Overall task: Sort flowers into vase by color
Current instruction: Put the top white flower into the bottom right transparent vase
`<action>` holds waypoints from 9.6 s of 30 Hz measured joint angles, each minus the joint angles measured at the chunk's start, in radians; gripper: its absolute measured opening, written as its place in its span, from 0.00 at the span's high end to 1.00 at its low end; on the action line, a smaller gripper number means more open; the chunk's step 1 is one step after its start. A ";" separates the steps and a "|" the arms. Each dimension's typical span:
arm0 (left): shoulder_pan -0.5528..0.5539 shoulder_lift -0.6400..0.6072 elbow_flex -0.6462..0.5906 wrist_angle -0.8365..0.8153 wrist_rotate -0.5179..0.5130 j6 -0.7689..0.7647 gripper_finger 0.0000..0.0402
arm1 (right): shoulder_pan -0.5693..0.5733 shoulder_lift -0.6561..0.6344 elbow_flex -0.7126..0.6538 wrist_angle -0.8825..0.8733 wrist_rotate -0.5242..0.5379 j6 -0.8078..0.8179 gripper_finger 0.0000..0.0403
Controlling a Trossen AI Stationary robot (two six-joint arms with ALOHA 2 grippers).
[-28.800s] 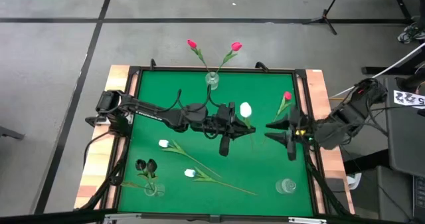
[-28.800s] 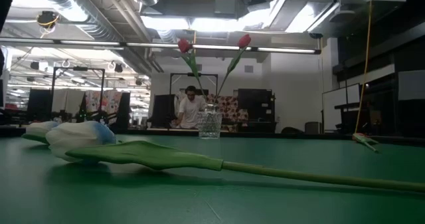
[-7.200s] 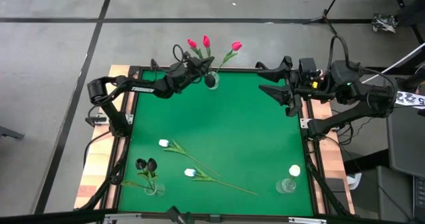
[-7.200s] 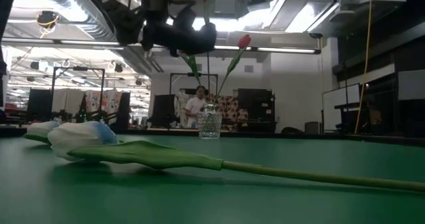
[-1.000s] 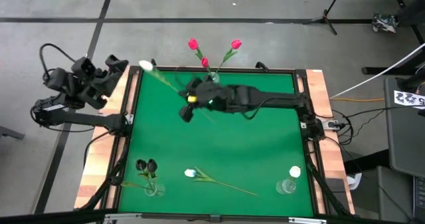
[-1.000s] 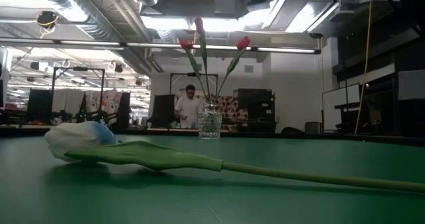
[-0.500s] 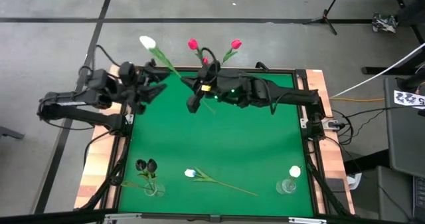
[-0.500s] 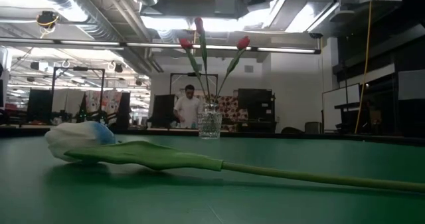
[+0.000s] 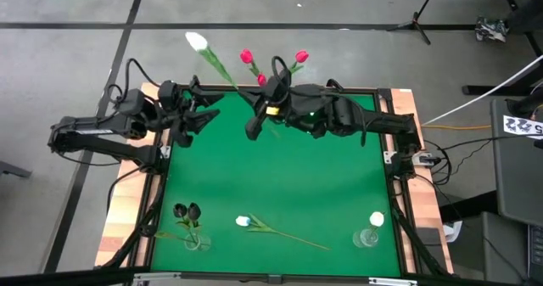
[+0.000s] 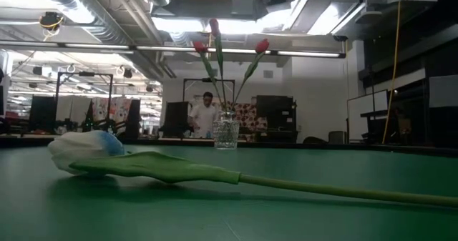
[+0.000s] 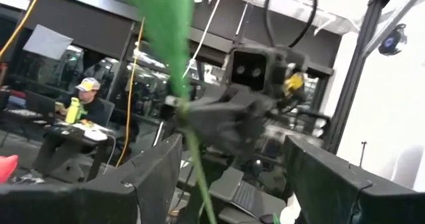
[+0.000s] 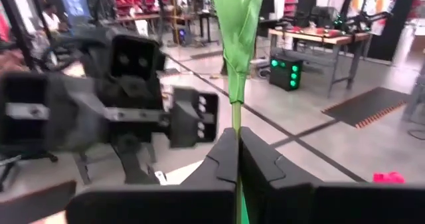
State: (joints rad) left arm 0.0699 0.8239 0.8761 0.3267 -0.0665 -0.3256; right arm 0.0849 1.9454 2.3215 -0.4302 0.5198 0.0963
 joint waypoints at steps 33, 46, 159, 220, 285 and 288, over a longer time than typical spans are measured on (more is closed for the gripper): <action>-0.012 0.110 0.000 0.261 -0.046 0.058 0.52 | 0.056 -0.036 -0.001 0.007 -0.003 -0.066 0.99; -0.052 0.098 0.000 0.237 -0.043 0.073 0.52 | 0.579 -0.322 0.003 0.095 0.549 -0.540 0.99; -0.048 0.252 0.001 0.209 -0.494 -0.212 0.52 | 2.003 -0.604 -0.067 -0.002 0.942 -1.069 1.00; -0.135 0.272 0.000 0.011 -0.591 -0.323 0.52 | 1.273 -0.865 -1.287 -0.474 1.022 0.917 1.00; -0.242 0.314 0.000 -0.112 -0.544 -0.646 0.52 | 1.534 -1.281 -2.094 1.716 -0.041 -0.706 1.00; -0.248 0.314 0.000 -0.111 -0.544 -0.642 0.52 | 1.446 -1.280 -2.117 1.712 -0.110 -0.688 1.00</action>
State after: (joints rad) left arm -0.1782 1.1378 0.8764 0.2162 -0.6106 -0.9673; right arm 1.5306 0.6655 0.2041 1.2822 0.4096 -0.5920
